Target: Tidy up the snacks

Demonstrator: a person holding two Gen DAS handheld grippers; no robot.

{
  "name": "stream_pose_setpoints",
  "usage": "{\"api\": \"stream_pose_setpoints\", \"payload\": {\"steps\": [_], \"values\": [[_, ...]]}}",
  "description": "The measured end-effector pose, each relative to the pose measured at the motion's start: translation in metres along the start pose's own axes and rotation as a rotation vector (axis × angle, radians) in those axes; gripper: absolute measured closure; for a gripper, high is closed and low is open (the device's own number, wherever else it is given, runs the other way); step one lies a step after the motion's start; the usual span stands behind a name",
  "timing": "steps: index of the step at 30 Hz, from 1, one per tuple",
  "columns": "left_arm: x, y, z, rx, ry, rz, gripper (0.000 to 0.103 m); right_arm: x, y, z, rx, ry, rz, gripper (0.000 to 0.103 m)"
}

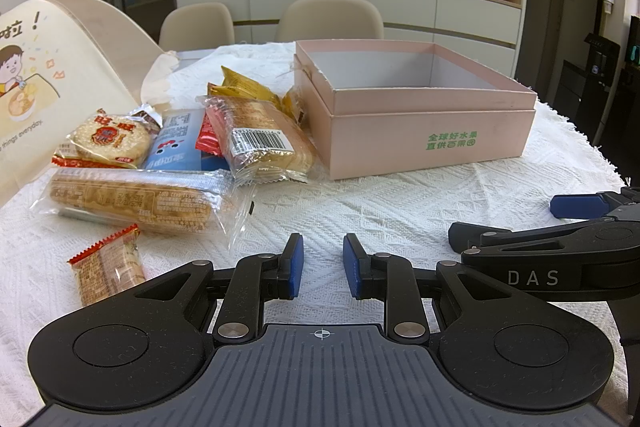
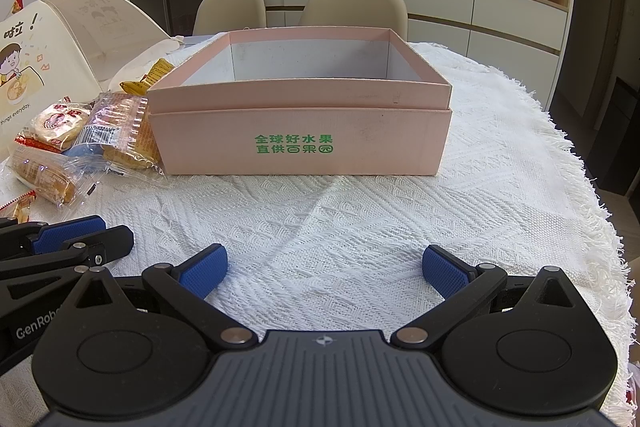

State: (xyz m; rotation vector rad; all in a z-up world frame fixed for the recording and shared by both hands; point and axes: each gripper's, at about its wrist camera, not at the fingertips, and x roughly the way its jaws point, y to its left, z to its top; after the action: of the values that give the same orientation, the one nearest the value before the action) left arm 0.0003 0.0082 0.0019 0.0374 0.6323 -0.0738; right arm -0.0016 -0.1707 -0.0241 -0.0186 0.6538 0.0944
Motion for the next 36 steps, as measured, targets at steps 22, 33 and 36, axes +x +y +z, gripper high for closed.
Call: {"api": "stream_pose_setpoints", "payload": {"steps": [22,33,36], "values": [[0.002,-0.005,0.000,0.019,-0.001,0.017,0.075,0.000,0.000,0.000,0.000,0.000,0.000,0.000],[0.002,-0.007,0.003,0.048,0.000,0.020,0.073,0.003,-0.002,0.006,-0.028,0.013,0.022,0.000],[-0.012,0.007,0.016,-0.061,0.055,-0.017,0.074,0.008,-0.004,0.024,-0.048,0.155,0.072,0.000]]}}
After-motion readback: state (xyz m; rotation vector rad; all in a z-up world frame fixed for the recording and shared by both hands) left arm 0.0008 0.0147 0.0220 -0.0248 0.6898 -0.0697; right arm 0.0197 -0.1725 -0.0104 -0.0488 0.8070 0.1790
